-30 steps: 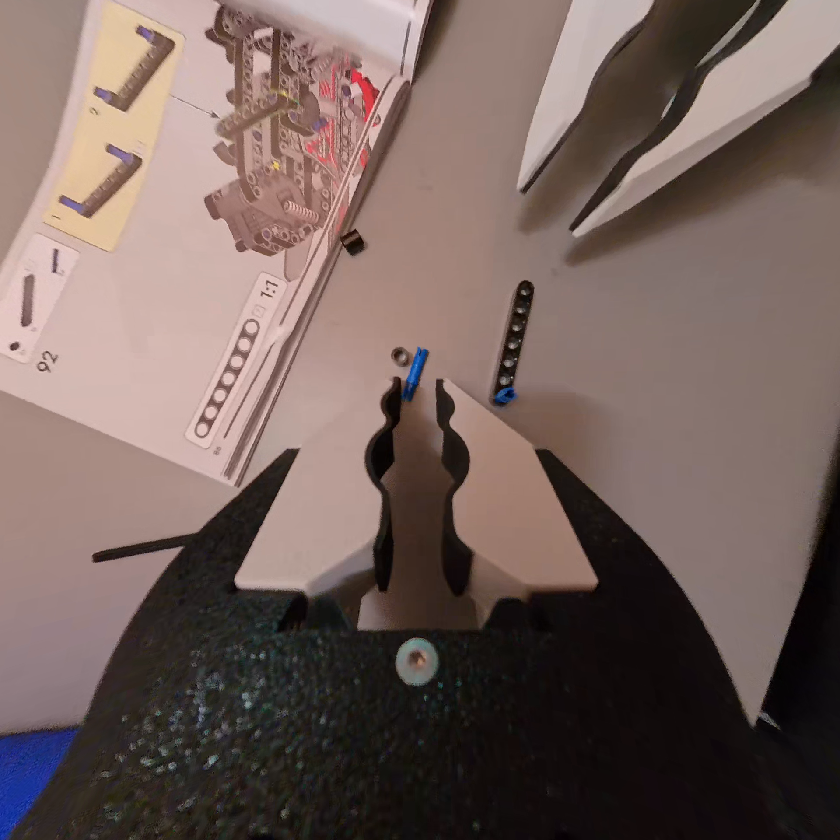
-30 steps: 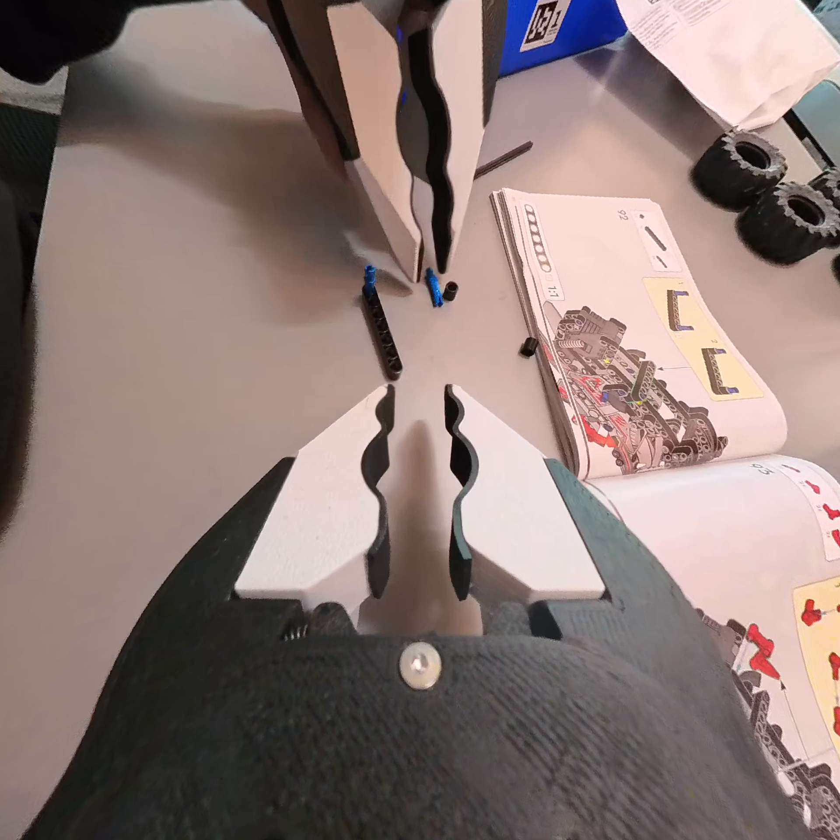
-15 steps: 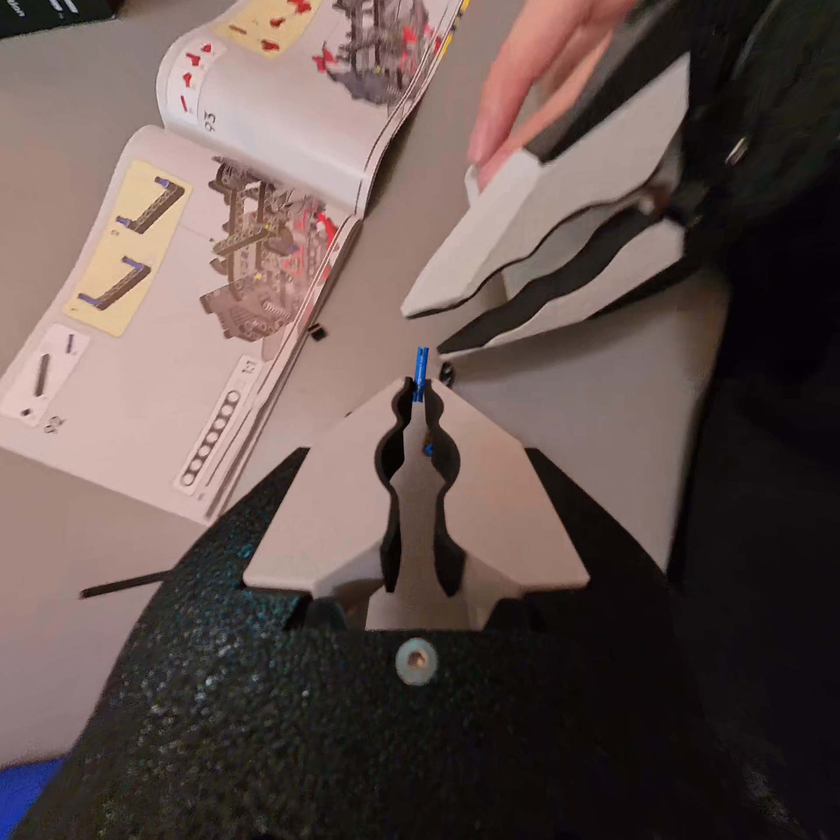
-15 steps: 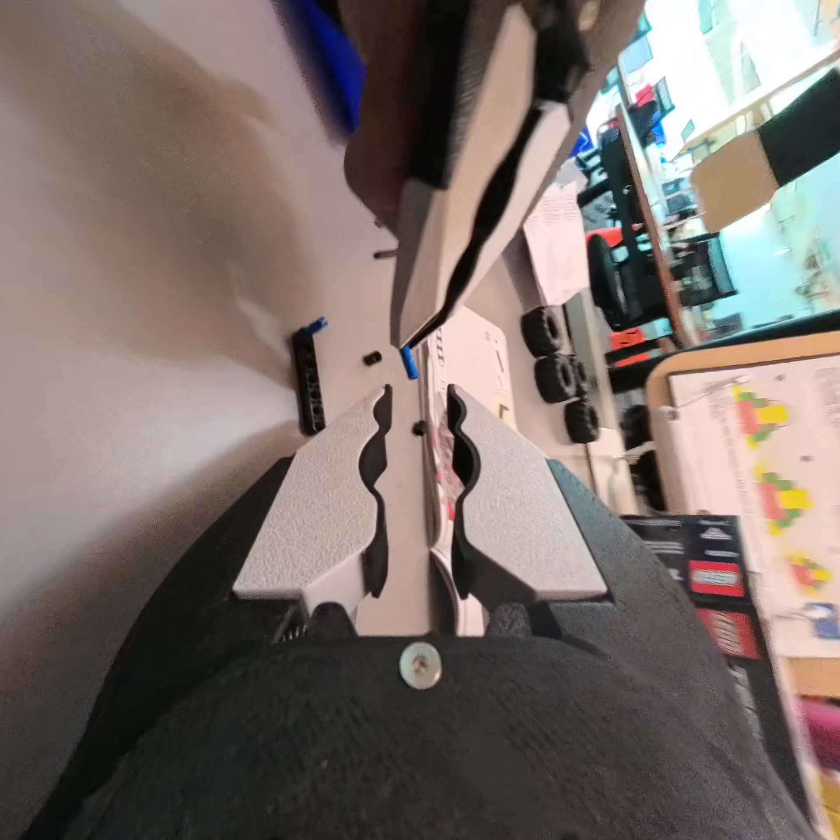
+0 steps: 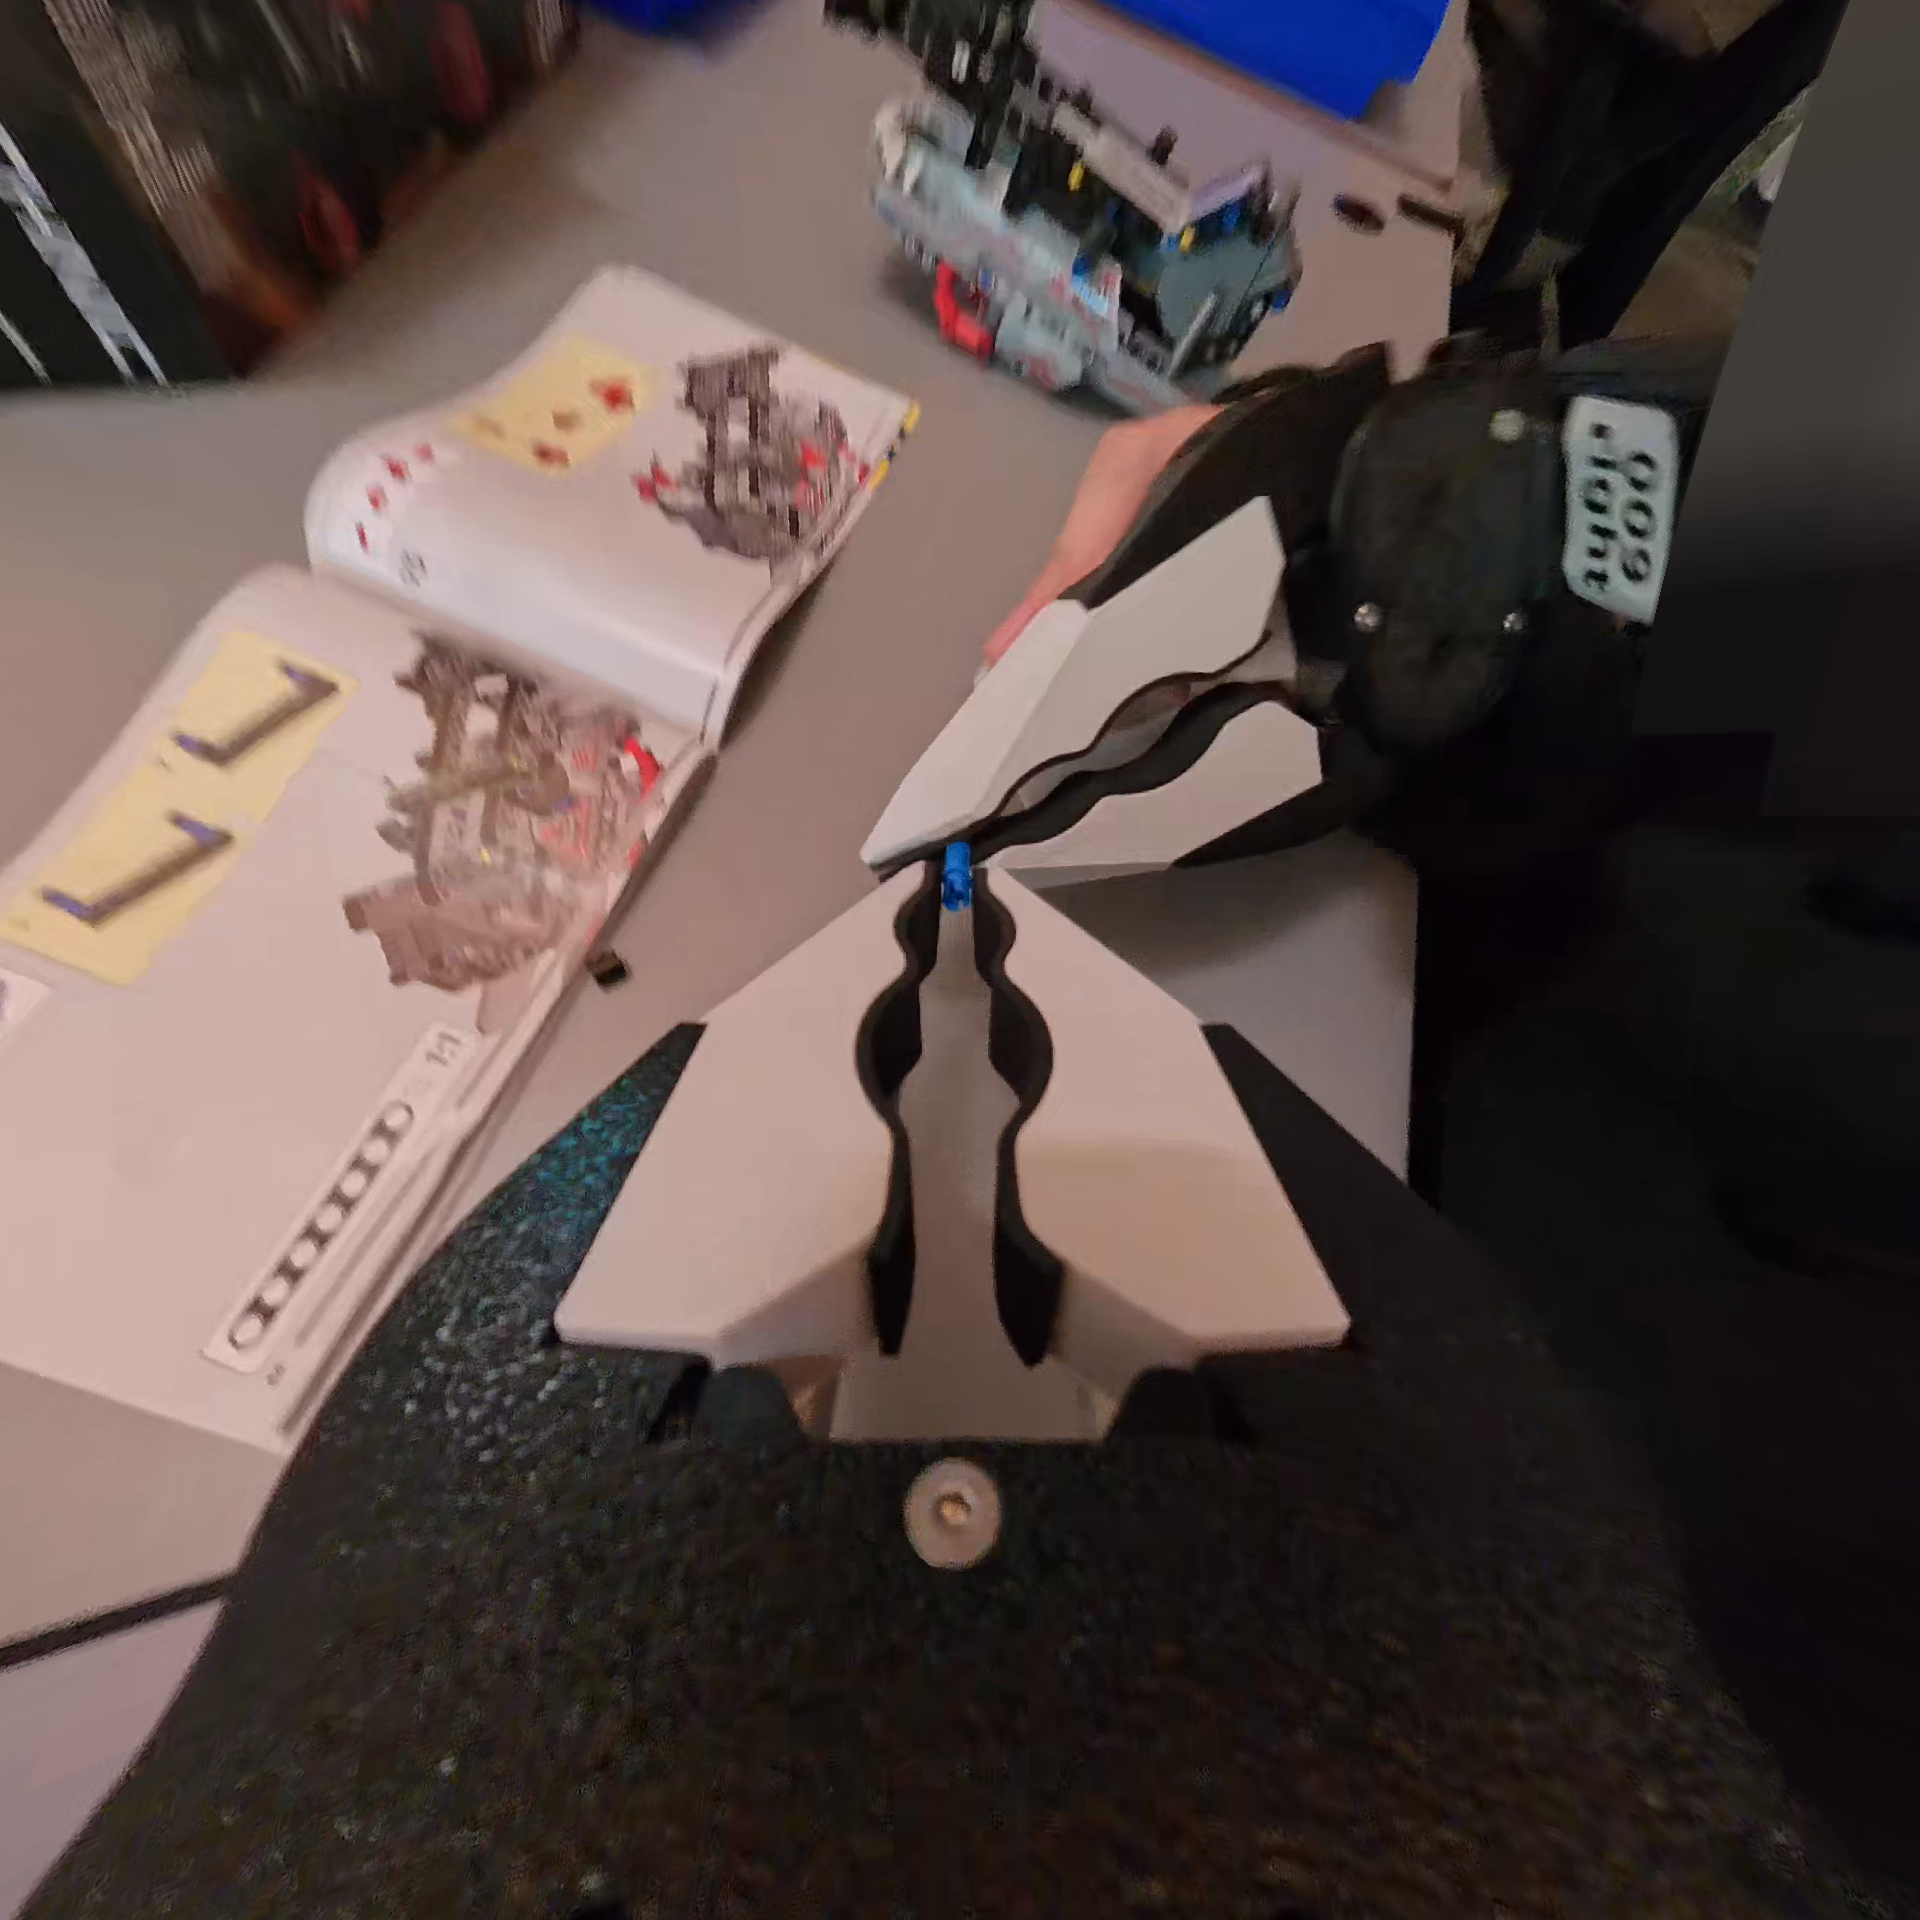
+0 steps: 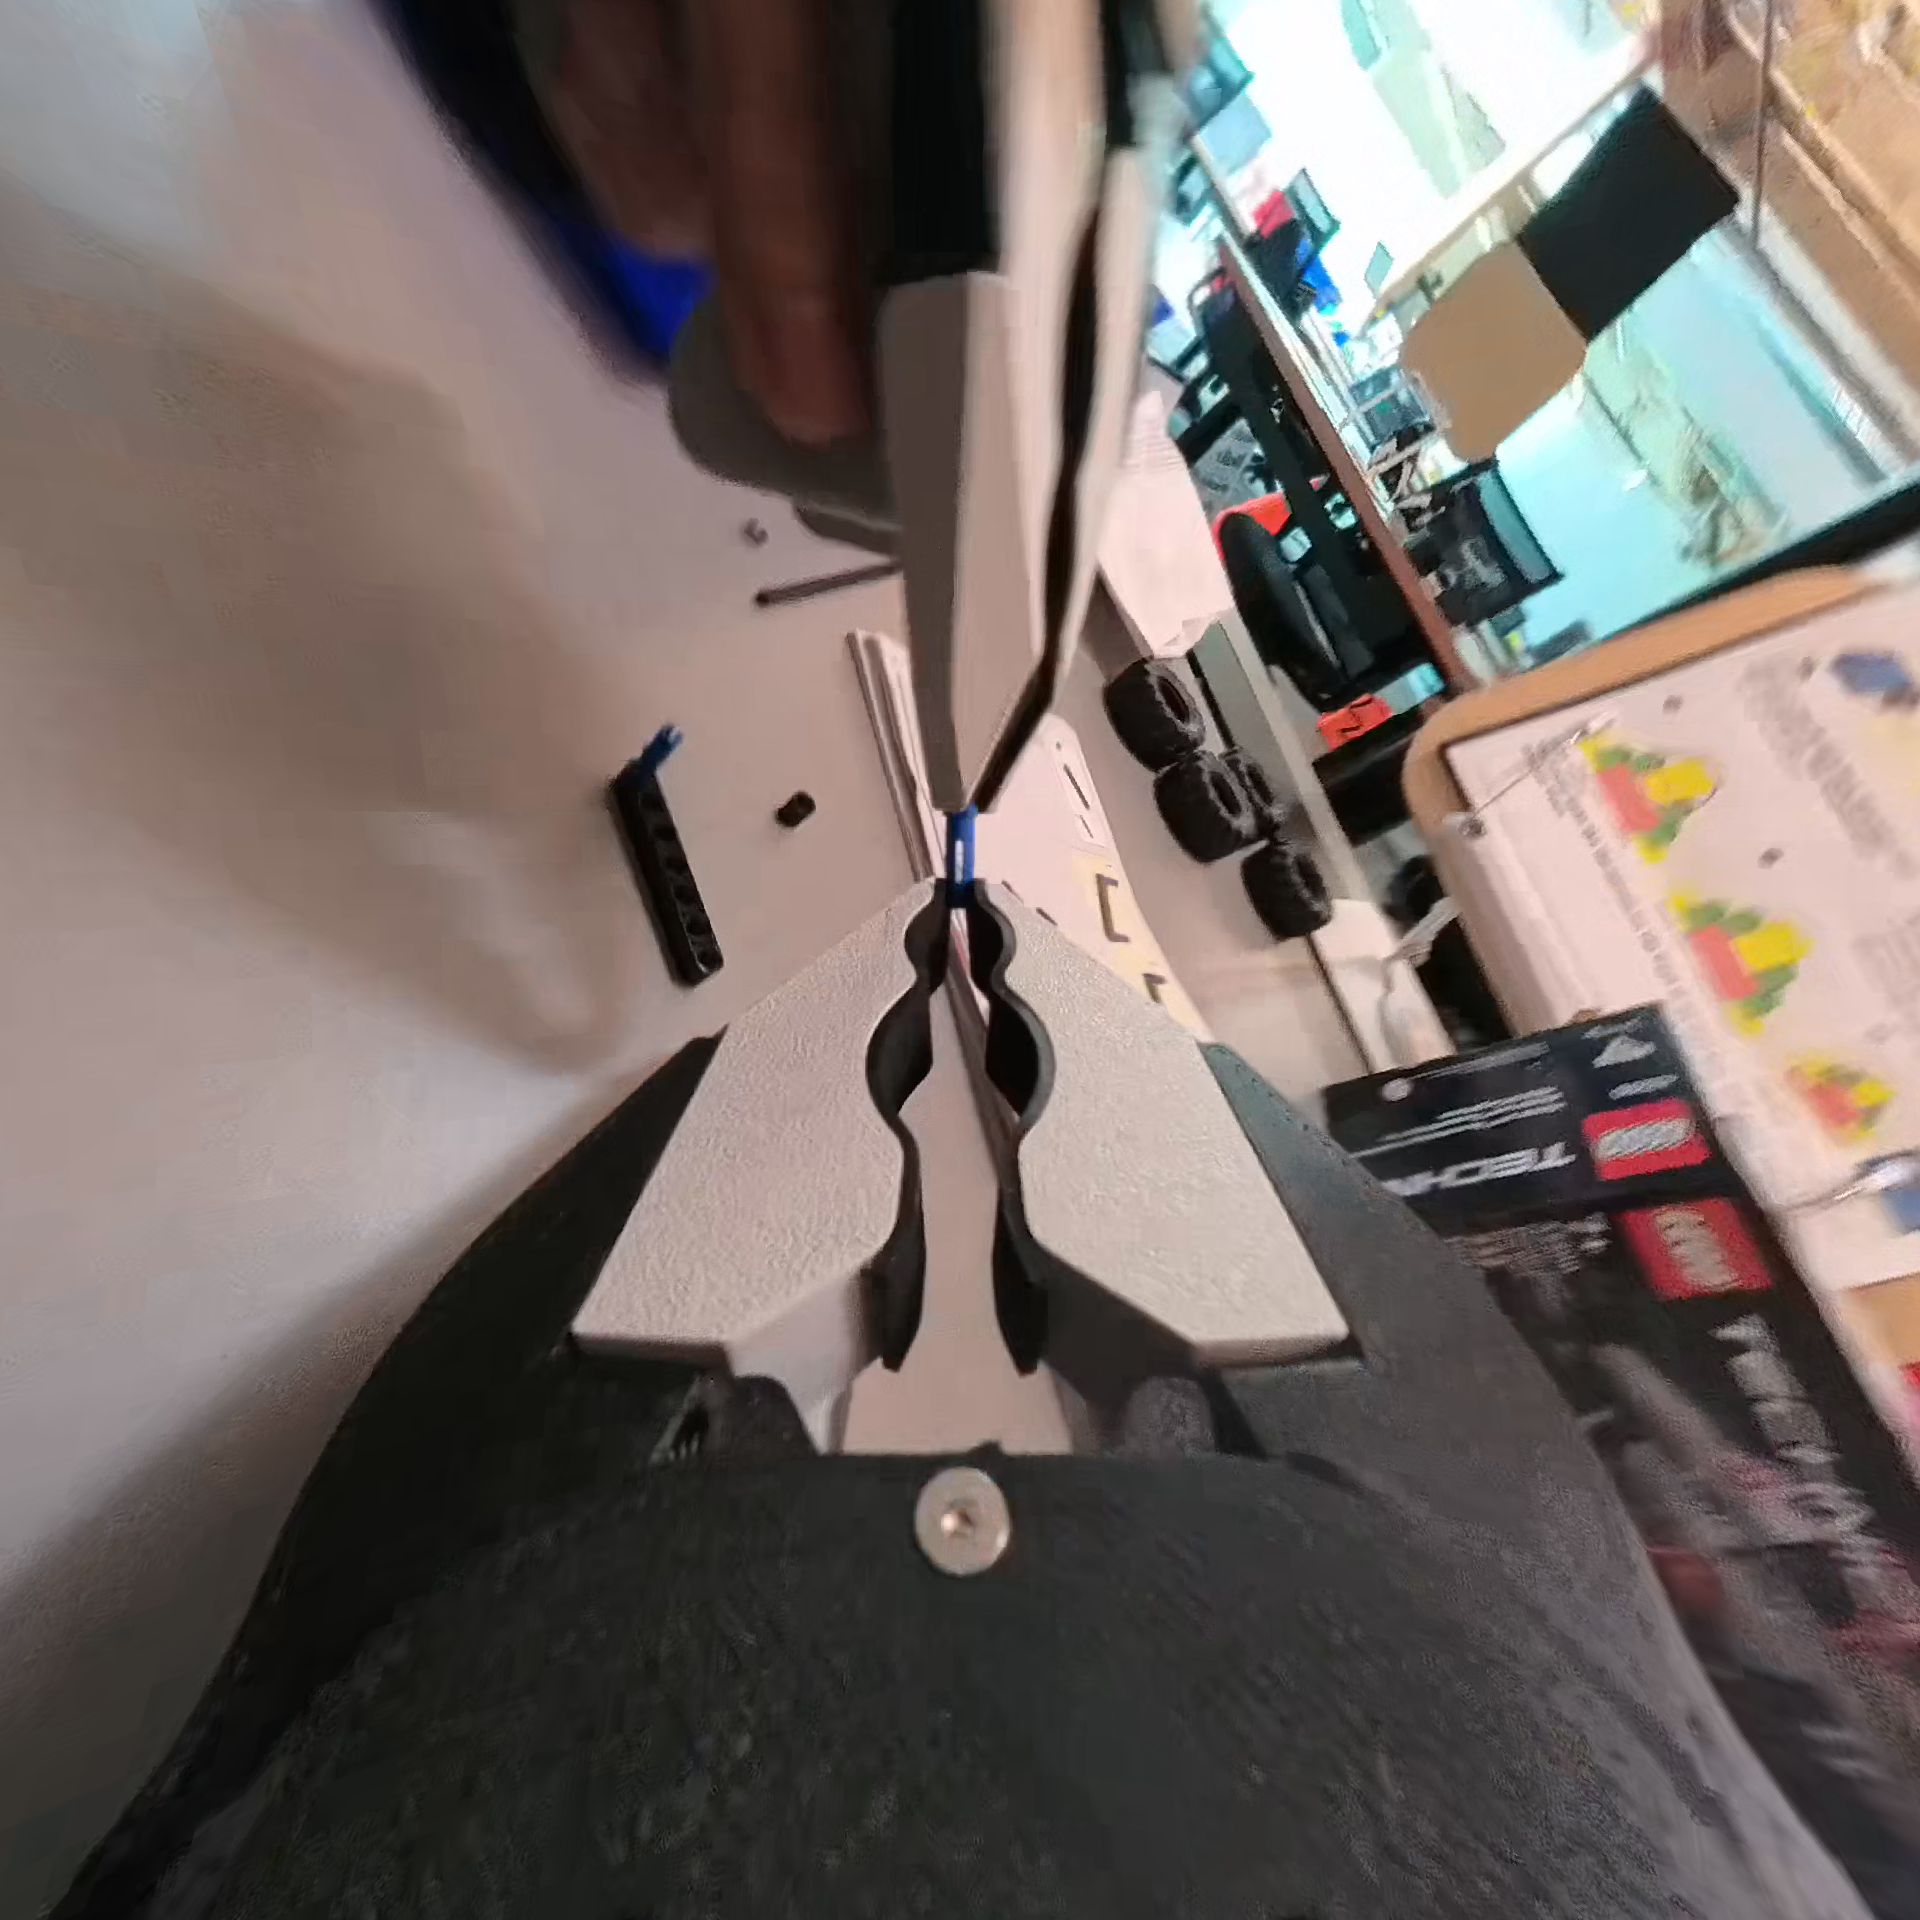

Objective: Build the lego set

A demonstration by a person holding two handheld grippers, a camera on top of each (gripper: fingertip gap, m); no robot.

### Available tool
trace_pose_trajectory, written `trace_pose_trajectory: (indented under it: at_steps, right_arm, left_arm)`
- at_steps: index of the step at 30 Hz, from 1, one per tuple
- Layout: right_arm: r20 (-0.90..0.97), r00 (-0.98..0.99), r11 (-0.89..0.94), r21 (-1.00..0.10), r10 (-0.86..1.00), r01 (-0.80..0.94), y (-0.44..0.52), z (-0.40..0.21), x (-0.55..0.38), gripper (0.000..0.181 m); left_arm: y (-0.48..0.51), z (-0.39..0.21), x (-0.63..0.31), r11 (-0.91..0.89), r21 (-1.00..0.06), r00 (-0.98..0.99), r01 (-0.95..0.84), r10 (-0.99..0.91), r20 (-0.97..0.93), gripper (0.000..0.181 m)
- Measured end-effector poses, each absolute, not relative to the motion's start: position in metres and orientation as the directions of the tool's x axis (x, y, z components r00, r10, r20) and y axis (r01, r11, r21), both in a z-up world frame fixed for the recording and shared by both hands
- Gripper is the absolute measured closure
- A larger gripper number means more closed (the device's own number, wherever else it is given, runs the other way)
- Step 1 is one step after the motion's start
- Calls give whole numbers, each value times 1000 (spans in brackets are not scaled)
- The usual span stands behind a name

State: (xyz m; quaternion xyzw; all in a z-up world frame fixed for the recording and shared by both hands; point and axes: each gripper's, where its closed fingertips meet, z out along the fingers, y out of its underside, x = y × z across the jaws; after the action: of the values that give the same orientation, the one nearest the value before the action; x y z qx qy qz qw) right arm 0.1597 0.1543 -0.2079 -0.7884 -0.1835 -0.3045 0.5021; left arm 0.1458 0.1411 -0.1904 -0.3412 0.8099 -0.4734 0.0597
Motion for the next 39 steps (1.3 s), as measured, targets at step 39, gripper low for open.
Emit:
trace_pose_trajectory:
  at_steps: [39]
  right_arm:
    - [285,945,-423,-845,162,328,151,-232,143,178]
  left_arm:
    - [135,-218,146,558,-799,-886,-224,-459,-72,179]
